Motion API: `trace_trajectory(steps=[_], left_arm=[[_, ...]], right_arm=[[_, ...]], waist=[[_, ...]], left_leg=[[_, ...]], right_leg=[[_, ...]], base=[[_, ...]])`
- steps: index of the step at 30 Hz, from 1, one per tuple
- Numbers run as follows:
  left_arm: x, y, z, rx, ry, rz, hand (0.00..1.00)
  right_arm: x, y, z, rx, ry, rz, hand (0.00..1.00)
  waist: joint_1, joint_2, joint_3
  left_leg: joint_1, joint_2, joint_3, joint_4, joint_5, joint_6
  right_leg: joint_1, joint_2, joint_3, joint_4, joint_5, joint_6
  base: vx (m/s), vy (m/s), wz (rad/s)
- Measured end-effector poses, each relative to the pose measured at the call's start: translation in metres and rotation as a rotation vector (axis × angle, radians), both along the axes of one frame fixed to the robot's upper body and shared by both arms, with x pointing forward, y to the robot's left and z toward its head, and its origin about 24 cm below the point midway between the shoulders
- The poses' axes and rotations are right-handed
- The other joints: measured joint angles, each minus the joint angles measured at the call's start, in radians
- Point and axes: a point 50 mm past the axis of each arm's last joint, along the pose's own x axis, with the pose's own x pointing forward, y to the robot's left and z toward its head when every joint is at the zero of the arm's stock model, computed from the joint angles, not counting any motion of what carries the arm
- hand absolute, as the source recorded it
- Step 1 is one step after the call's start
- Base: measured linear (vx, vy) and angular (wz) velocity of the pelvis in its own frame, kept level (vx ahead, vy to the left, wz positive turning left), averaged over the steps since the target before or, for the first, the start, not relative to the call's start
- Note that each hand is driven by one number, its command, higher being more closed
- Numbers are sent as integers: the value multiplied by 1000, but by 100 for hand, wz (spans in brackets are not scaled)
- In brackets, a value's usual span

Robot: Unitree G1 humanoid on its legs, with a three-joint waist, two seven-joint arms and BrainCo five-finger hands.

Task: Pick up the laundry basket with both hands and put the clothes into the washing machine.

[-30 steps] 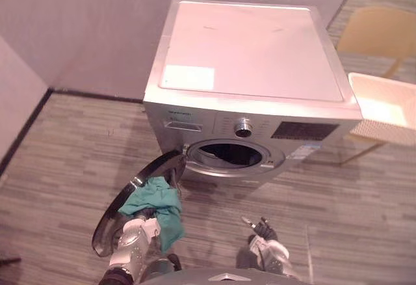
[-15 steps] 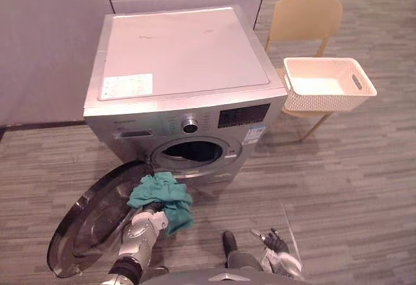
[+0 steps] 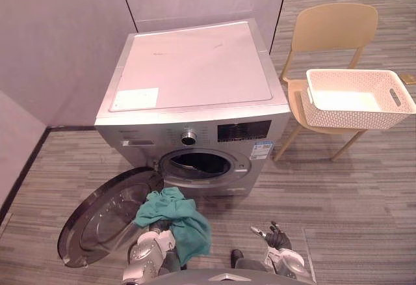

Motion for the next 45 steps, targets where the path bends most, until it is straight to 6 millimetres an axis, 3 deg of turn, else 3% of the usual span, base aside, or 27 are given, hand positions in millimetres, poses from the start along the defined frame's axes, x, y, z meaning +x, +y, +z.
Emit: trace_trajectory(steps=[4, 6, 12, 16, 19, 21, 22, 24, 25, 29, 30, 33, 34, 36, 37, 38, 41, 42, 44, 45], left_arm=[[23, 6, 19, 22, -105, -13, 100], [47, -3, 42, -13, -220, -16, 100], [83, -17, 82, -57, -390, -12, 100], [100, -35, 103, -74, -464, -79, 100], [121, -46, 126, -70, -531, -88, 100], [145, -44, 154, -62, -603, -42, 100], [150, -41, 161, -62, -621, -21, 100], [173, -24, 195, -66, -702, 90, 100], [179, -19, 205, -67, -726, 118, 100], [207, 26, 276, -62, -896, 295, 100], [214, 41, 307, -77, -964, 349, 100], [224, 63, 359, -129, -1052, 412, 100], [224, 67, 368, -140, -1067, 420, 100], [226, 70, 409, -229, -1130, 420, 100], [226, 69, 419, -251, -1145, 417, 100], [224, 66, 449, -301, -1189, 394, 100], [208, 58, 503, -354, -1309, 327, 100], [191, 49, 541, -320, -1418, 276, 100], [167, 45, 581, -281, -1579, 229, 100], [165, 49, 583, -253, -1598, 245, 100]], right_arm=[[22, 34, 19, 62, -130, 84, 0], [40, 43, 35, 67, -221, 126, 0], [69, 57, 69, 68, -397, 180, 0], [90, 64, 94, 61, -509, 181, 0], [111, 69, 136, 59, -688, 163, 0], [124, 74, 171, 69, -838, 138, 0], [126, 75, 178, 76, -870, 130, 0], [132, 77, 200, 80, -964, 110, 0], [133, 78, 203, 82, -977, 109, 0], [140, 80, 215, 126, -1020, 55, 0], [140, 80, 219, 134, -1036, 40, 0], [138, 80, 221, 147, -1052, 35, 0], [137, 80, 220, 148, -1049, 34, 0], [132, 78, 213, 149, -1033, 32, 0], [130, 78, 210, 152, -1026, 34, 0], [126, 76, 203, 153, -1002, 36, 0], [124, 72, 199, 174, -993, 1, 0], [124, 67, 195, 168, -983, -9, 0], [125, 65, 191, 172, -969, -5, 0], [122, 62, 188, 167, -962, -14, 0]], waist=[[-5, -76, 68], [3, -78, 130], [12, -79, 222], [14, -89, 290], [16, -88, 341], [16, -100, 383], [17, -102, 387], [11, -114, 405], [8, -119, 413], [-15, -147, 438], [-23, -154, 445], [-41, -161, 455], [-47, -161, 455], [-53, -162, 455], [-54, -162, 455], [-57, -162, 455], [-64, -162, 455], [-68, -162, 455], [-74, -162, 455], [-77, -163, 455]], left_leg=[[-54, -46, 38, 44, -8, 12], [-155, -47, 66, 198, -68, 23], [-446, 4, 90, 560, -240, 32], [-601, 22, 83, 710, -278, 32], [-741, 37, 64, 818, -295, 29], [-834, 49, 54, 880, -298, 24], [-859, 54, 51, 896, -299, 23], [-962, 76, 44, 959, -309, 19], [-981, 81, 43, 973, -311, 17], [-1109, 114, 41, 1056, -320, 16], [-1148, 126, 41, 1073, -321, 17], [-1194, 139, 42, 1093, -320, 18], [-1200, 139, 41, 1096, -321, 18], [-1219, 139, 41, 1097, -318, 21], [-1223, 139, 41, 1097, -318, 22], [-1230, 139, 40, 1097, -317, 22], [-1233, 137, 42, 1097, -316, 22], [-1233, 136, 47, 1097, -316, 22], [-1233, 135, 51, 1096, -316, 22], [-1236, 135, 60, 1094, -316, 23]], right_leg=[[-111, -43, 31, 154, -59, 16], [-199, -46, 39, 270, -91, 16], [-466, -7, 62, 567, -219, 13], [-623, 14, 67, 723, -260, 10], [-755, 33, 59, 831, -279, 8], [-848, 50, 57, 895, -284, 8], [-874, 56, 57, 907, -285, 8], [-974, 81, 57, 959, -284, 8], [-994, 84, 57, 971, -285, 9], [-1123, 119, 61, 1035, -279, 13], [-1162, 133, 64, 1044, -270, 16], [-1206, 145, 64, 1052, -257, 22], [-1212, 145, 64, 1053, -257, 23], [-1229, 145, 62, 1052, -252, 24], [-1232, 144, 62, 1052, -251, 24], [-1239, 144, 61, 1051, -250, 23], [-1243, 143, 61, 1051, -249, 23], [-1243, 142, 61, 1051, -249, 23], [-1246, 140, 64, 1051, -249, 23], [-1253, 140, 71, 1053, -248, 24]], base=[[94, 69, -10], [-40, 45, -2], [-133, 26, -13], [-123, -7, -4], [-141, -15, 2], [-130, -35, -1], [-121, -25, -13], [-92, -18, -21], [-72, -18, -24], [-62, -22, -24], [-58, -14, -24], [-47, 2, -19], [-32, 10, -7], [0, 0, 0], [0, 0, 0], [0, 0, 0], [0, 0, 0], [0, 0, 0], [0, 0, 0], [0, 0, 0]])
